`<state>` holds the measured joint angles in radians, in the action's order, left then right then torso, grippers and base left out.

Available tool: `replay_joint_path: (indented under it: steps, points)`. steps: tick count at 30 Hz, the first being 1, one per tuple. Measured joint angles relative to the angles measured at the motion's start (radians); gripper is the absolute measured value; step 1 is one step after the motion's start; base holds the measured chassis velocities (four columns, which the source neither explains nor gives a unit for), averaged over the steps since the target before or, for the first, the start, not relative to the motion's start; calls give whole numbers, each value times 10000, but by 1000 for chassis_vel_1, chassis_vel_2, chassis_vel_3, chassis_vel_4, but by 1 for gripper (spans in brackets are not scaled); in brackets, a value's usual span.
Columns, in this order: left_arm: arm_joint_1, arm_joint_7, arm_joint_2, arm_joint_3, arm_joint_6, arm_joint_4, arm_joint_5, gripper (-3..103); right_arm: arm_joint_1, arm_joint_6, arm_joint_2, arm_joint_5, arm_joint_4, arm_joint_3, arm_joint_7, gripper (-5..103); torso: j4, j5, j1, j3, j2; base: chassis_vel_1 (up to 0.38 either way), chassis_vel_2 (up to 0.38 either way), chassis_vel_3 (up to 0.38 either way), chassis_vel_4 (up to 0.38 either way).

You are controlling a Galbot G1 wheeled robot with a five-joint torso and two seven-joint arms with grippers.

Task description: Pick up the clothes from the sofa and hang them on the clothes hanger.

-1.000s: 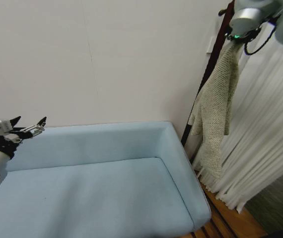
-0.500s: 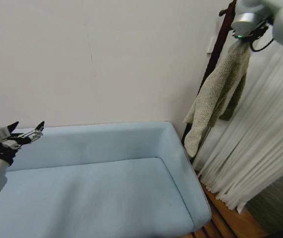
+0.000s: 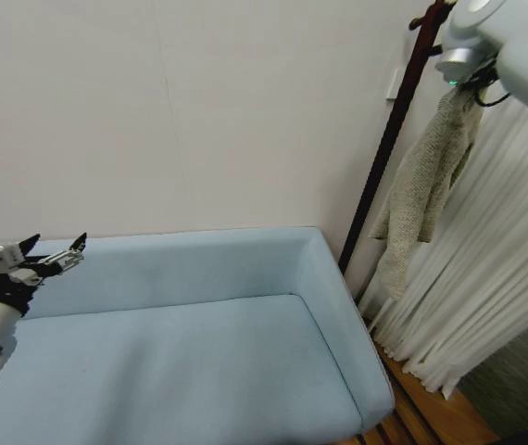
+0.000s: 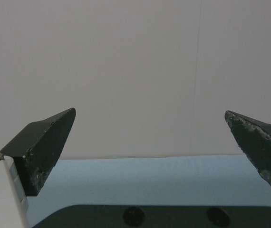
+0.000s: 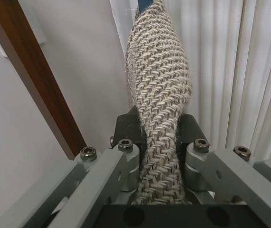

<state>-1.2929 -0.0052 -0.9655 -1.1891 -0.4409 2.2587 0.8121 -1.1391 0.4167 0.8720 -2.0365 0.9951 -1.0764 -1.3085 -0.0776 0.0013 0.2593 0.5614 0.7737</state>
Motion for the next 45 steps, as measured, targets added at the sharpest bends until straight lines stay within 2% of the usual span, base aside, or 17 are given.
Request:
replay_joint_path:
  steps: [5,14,23,31,34,37,40,42,43,44,45]
  points:
    - [153,-237,-87,445,-75,219,10,100,197,-37,38,209,-84,116,23,10,-5,3,1,0,0,0,0,0,0]
    - [292,-245,-167,633,-89,145,-65,100,336,-125,-65,303,97,137,-35,10,-2,-1,0,0,0,0,0,0,0]
    - [375,-216,-305,864,-84,152,-273,100,489,-277,-177,406,327,169,-55,10,-4,1,0,0,0,0,0,0,0]
    - [426,82,-310,892,110,175,-287,100,770,-289,-401,634,702,367,-173,8,-3,0,0,-1,1,0,0,0,0]
    - [431,88,-306,892,111,222,-286,100,879,-142,-656,675,1035,472,-196,24,-4,3,0,0,0,0,0,0,0]
    - [408,104,-306,892,111,238,-290,100,937,-50,-845,785,1248,476,-195,28,-6,3,0,-1,1,0,0,0,0]
    - [382,163,-304,852,112,301,-303,100,1056,148,-1314,1039,1862,510,-127,45,-3,3,1,0,0,0,0,0,0]
    - [378,168,-302,845,112,314,-303,100,1074,188,-1425,1094,2025,521,-98,45,-3,3,0,0,1,0,0,0,0]
    - [366,168,-291,829,112,328,-303,100,1096,255,-1608,1179,2296,528,-39,51,-3,3,1,0,1,0,0,0,0]
    - [347,171,-277,817,113,344,-304,100,1120,375,-1921,1261,2774,533,71,62,-5,5,0,0,0,0,0,0,0]
    - [340,170,-274,813,115,350,-304,100,1136,423,-2101,1292,3050,539,123,62,-5,5,0,0,1,0,0,0,0]
